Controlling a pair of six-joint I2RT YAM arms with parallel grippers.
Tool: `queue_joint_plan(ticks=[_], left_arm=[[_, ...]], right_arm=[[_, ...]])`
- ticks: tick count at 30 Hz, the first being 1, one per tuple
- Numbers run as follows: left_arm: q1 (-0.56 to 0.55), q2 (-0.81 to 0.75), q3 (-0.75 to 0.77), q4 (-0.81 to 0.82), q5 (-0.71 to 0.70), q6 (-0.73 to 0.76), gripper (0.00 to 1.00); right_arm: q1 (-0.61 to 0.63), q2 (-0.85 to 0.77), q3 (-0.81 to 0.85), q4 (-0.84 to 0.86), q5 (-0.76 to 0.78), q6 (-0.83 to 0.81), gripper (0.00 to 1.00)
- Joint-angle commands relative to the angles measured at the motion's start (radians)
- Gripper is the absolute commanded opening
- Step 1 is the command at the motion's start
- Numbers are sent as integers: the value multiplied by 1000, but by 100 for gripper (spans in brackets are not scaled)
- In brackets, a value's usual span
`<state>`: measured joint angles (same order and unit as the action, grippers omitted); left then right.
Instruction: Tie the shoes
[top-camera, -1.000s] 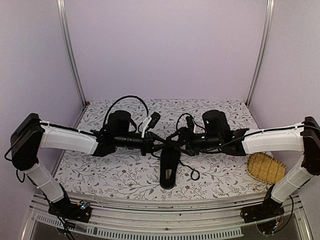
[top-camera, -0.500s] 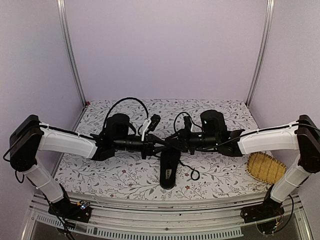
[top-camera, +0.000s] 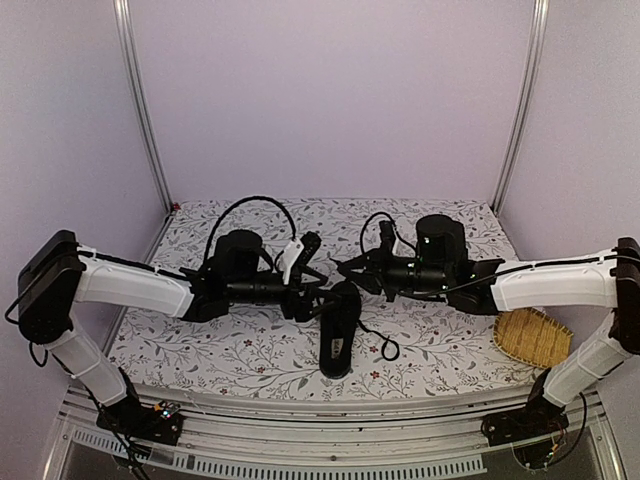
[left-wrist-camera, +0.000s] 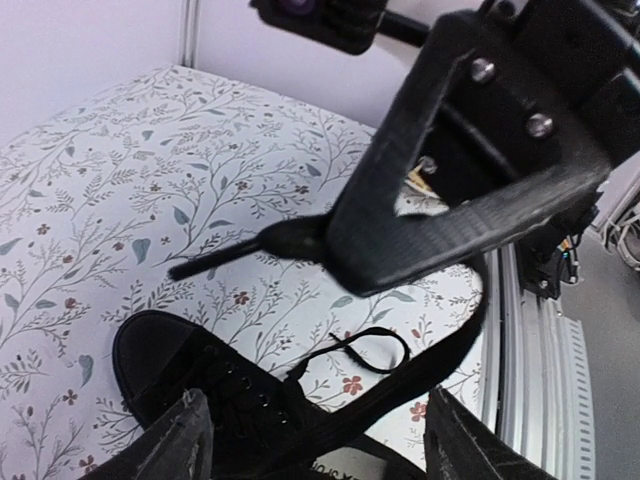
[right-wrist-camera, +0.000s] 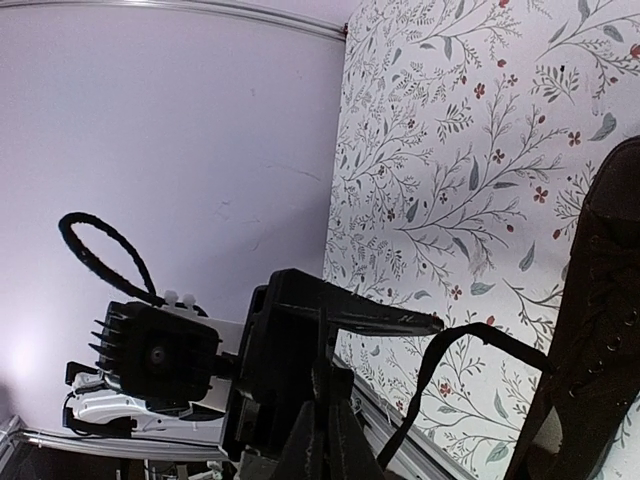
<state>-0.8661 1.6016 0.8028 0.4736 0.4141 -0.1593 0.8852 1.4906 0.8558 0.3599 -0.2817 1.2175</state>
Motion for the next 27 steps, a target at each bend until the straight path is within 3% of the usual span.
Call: queue_joint_plan(ticks=[1, 7, 13, 18, 25, 26, 27], left_arm=[[-2, 24, 6, -45, -123, 69, 72], [-1, 78, 39, -50, -101, 79, 64], [-1, 104, 40, -29, -89, 62, 30], [-1, 97, 16, 24, -50, 9, 1], [2, 95, -14, 78, -72, -119, 0], [2, 102, -11, 74, -79, -134, 0], [3, 111, -7, 71, -83, -145, 0]], right_arm=[[6, -40, 4, -13, 33, -16, 2], [6, -50, 21, -43, 37, -32, 2], [6, -58, 40, -89, 71, -55, 2], [3, 24, 140, -258, 164, -170, 2], [-30, 218, 282, -397, 241, -331, 3], [-40, 247, 300, -412, 232, -349, 7], [-47, 273, 318, -429, 220, -364, 20]])
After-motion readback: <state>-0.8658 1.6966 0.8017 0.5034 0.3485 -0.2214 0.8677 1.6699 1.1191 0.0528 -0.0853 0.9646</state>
